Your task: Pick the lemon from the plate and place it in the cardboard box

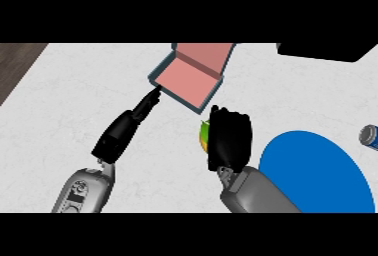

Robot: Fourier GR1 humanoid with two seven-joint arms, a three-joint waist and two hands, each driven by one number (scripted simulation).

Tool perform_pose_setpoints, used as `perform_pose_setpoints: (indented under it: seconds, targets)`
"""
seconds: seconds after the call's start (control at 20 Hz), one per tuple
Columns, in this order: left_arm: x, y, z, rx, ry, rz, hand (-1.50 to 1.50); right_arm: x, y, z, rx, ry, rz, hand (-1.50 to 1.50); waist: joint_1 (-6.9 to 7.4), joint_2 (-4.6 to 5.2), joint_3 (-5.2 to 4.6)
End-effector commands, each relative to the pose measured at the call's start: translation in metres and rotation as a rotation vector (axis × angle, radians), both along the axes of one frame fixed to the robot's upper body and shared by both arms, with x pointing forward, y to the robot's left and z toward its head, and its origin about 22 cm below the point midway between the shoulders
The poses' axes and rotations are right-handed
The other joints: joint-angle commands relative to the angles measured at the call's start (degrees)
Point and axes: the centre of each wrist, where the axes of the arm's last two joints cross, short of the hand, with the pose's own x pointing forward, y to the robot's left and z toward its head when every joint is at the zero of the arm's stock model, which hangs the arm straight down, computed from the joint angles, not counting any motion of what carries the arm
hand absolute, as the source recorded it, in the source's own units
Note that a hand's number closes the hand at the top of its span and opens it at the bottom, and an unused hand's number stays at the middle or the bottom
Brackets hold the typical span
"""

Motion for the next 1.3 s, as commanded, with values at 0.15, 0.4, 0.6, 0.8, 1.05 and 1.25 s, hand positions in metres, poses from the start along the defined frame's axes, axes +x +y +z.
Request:
perform_pose_setpoints:
  seconds: [0.15,0.4,0.6,0.8,1.05,1.25]
  targets:
    - [0.006,-0.012,0.004,-0.006,0.009,-0.034,0.0,0.007,0.054,0.043,-0.018,-0.18,-0.064,1.5,1.15,-0.18,0.02]
    - [0.008,-0.01,0.002,0.027,0.015,-0.034,0.0,0.01,0.076,0.088,0.041,-0.277,-0.016,1.5,1.39,-0.37,-0.04]
    - [0.006,-0.014,-0.001,0.002,0.012,-0.018,0.0,0.006,0.09,0.118,0.094,-0.382,-0.027,1.5,0.98,-0.95,-0.1]
    - [0.012,-0.014,0.004,0.006,0.001,-0.024,0.0,0.01,0.098,0.139,0.143,-0.439,-0.068,1.5,0.76,-0.85,-0.15]
    - [0.012,-0.01,-0.002,0.0,0.03,-0.007,0.0,0.027,0.105,0.165,0.155,-0.465,-0.148,1.5,0.14,-0.73,-0.19]
    - [0.009,-0.006,-0.009,0.004,0.02,0.017,0.0,0.035,0.109,0.172,0.147,-0.485,-0.178,1.5,-1.43,-0.85,-0.14]
